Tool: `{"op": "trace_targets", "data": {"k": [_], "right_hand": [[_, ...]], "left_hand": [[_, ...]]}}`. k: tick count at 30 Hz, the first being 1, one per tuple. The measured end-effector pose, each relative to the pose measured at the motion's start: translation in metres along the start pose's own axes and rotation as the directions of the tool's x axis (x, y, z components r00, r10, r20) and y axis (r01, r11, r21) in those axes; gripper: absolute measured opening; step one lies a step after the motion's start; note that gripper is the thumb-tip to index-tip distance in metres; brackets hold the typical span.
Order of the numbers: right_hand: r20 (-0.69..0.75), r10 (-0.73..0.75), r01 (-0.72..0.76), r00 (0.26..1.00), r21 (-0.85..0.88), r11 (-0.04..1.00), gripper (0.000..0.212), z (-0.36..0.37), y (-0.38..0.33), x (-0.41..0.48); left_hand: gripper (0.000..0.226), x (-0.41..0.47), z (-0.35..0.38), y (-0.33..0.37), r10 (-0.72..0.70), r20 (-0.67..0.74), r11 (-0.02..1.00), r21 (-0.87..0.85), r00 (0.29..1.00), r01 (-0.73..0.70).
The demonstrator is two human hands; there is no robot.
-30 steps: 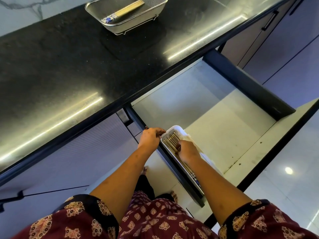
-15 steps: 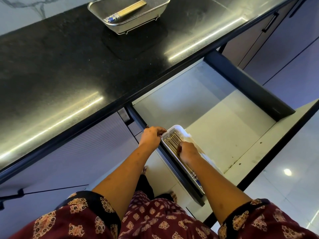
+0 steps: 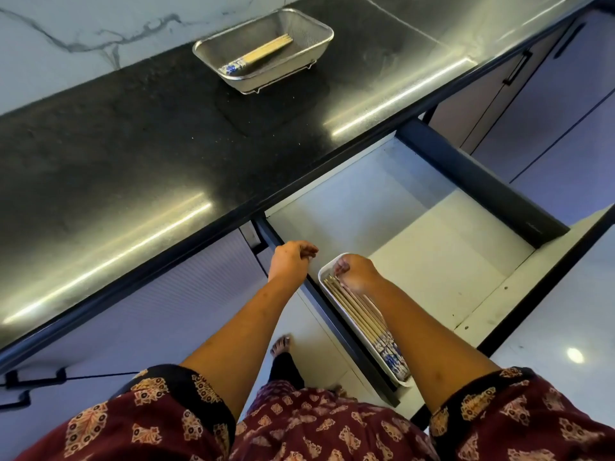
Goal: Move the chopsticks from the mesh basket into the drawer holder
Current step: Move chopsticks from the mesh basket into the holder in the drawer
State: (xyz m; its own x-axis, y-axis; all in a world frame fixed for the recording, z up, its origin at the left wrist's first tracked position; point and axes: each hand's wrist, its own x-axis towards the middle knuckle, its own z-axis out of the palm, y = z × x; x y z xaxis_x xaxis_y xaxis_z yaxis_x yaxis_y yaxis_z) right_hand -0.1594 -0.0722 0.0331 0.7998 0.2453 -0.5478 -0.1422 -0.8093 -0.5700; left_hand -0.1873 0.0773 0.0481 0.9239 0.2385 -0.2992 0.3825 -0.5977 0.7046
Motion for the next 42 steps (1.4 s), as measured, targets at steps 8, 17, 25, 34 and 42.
{"op": "trace_targets", "data": {"k": [8, 17, 25, 34, 42], "right_hand": [[-0.203, -0.173, 0.219, 0.964, 0.232, 0.948, 0.022, -0.047, -0.107, 0.022], [-0.276, -0.194, 0.315, 0.941, 0.513, 0.798, 0.015, -0.104, -0.228, 0.085], [-0.393, -0.174, 0.384, 0.903, 0.553, 0.739, 0.016, -0.144, -0.321, 0.172], [-0.256, -0.016, 0.142, 0.966, 0.48, 0.866, 0.013, -0.157, -0.36, 0.276], [-0.052, 0.237, -0.132, 0.97, 0.707, 0.695, 0.034, -0.143, -0.38, 0.314]], "left_hand": [[0.023, 0.045, -0.074, 0.045, 0.056, -0.35, 0.97, -0.201, 0.935, -0.133], [0.02, 0.139, -0.179, 0.084, -0.03, -0.58, 0.895, -0.378, 0.814, -0.236], [0.02, 0.23, -0.259, 0.085, -0.068, -0.599, 0.84, -0.466, 0.798, -0.279], [0.023, 0.306, -0.296, 0.069, -0.027, -0.546, 0.884, -0.404, 0.837, -0.234], [0.021, 0.335, -0.305, 0.056, -0.024, -0.496, 0.88, -0.422, 0.868, -0.217]]}}
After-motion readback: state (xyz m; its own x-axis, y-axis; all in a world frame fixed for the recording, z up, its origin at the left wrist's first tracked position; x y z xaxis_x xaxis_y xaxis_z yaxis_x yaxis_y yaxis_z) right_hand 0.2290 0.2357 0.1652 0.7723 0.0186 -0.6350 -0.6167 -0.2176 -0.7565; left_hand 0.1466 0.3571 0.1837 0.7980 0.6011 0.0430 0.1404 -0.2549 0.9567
